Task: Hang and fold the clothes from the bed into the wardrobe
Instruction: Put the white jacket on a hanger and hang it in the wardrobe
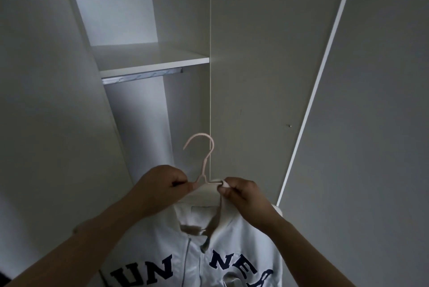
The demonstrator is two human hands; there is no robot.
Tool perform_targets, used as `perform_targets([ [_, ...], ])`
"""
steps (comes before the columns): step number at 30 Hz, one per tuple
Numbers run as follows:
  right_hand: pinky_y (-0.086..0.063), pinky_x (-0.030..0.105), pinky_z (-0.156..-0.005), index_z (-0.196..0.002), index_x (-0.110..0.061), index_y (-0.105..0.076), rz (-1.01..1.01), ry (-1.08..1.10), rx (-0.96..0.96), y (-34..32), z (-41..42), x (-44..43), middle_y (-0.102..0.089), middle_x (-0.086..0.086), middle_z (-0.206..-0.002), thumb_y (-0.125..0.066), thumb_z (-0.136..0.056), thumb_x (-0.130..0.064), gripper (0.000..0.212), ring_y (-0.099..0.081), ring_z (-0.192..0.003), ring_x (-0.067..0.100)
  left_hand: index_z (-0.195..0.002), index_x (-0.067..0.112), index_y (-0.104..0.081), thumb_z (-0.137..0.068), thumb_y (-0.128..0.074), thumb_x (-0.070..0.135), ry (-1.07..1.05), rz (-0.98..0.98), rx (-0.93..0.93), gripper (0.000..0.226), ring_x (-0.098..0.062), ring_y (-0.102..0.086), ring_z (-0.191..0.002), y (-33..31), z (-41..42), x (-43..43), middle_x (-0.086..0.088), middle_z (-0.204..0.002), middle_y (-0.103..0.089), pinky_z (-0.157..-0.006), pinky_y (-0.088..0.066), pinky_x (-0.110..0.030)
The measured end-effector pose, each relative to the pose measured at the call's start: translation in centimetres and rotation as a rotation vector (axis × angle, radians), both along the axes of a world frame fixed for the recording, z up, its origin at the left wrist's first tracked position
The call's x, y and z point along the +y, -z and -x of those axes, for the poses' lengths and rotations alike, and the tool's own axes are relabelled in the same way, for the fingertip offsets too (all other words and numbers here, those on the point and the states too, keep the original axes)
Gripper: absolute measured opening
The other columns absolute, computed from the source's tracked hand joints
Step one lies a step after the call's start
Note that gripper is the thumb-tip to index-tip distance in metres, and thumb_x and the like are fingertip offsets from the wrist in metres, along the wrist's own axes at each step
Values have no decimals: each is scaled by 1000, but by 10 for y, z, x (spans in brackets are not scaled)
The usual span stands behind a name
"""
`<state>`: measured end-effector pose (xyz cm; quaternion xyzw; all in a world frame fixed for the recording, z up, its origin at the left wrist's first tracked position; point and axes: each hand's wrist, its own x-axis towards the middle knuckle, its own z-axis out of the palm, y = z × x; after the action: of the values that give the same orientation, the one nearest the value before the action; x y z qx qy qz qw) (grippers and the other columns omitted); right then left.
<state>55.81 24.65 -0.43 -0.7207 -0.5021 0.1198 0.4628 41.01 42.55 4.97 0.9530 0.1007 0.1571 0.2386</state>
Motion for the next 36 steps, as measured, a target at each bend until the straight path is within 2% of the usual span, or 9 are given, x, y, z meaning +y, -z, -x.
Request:
perform_targets([
  [2,-30,21,-55,-65,-17,-44,-32,56,32,3,8,3,-38,-10,-60,-54,-97,-25,34,-38,-57,2,-49,16,-36,-87,-63,40,-5,14,-46,53,-12,-34,-46,4,3,6,1,-47,-33,-51,-25,-25],
  [4,-31,24,-55,-66,-15,-46,-33,133,17,3,12,5,-39,-9,-58,-55,-96,-29,35,-38,-55,3,-56,17,-50,-87,-65,35,-14,43,-93,39,-13,-44,-52,8,6,8,2,-52,-46,-55,-34,-25],
  [7,-31,25,-54,-62,-20,-42,27,307,-62,-1,15,9,-40,-8,-52,-56,-95,-36,39,-39,-53,6,-84,19,-69,-85,-65,30,-77,155,-230,12,-6,-60,-77,14,13,13,9,-80,-65,-71,-46,-22],
  [10,-32,31,-55,-60,-17,-40,93,499,-83,-6,15,12,-40,-4,-50,-56,-93,-37,42,-41,-54,13,-101,18,-69,-87,-67,17,-209,290,-312,14,-3,-62,-93,21,24,24,10,-100,-66,-82,-49,-20],
  [15,-31,31,-51,-57,-14,-37,153,650,-33,-13,10,31,-38,-3,-49,-58,-91,-36,46,-40,-52,13,-90,22,-70,-88,-64,11,-240,445,-236,13,6,-62,-86,39,47,44,8,-89,-70,-69,-45,-4],
  [20,-26,29,-51,-52,-15,-35,157,693,39,-18,6,64,-34,-5,-46,-57,-91,-29,47,-34,-48,12,-92,24,-69,-90,-62,17,-253,395,-187,10,10,-60,-83,39,55,71,15,-87,-69,-67,-41,0],
  [27,-24,29,-47,-53,-17,-38,73,655,6,-23,-10,91,-35,-5,-48,-54,-96,-24,47,-32,-47,11,-95,20,-70,-90,-62,17,-312,389,-184,9,-6,-64,-83,43,52,97,9,-89,-70,-67,-40,-1],
  [31,-24,29,-49,-62,-10,-43,78,611,-86,-25,-26,109,-37,1,-55,-49,-98,-24,39,-33,-51,13,-89,23,-70,-88,-64,15,-339,433,-229,11,-8,-65,-82,42,37,111,8,-86,-71,-69,-40,-5],
  [36,-23,22,-47,-69,-3,-50,86,534,-102,-24,-58,136,-39,3,-58,-48,-98,-26,37,-32,-53,13,-91,20,-72,-88,-64,15,-399,449,-214,10,-6,-65,-82,43,6,126,5,-87,-71,-68,-40,-8],
])
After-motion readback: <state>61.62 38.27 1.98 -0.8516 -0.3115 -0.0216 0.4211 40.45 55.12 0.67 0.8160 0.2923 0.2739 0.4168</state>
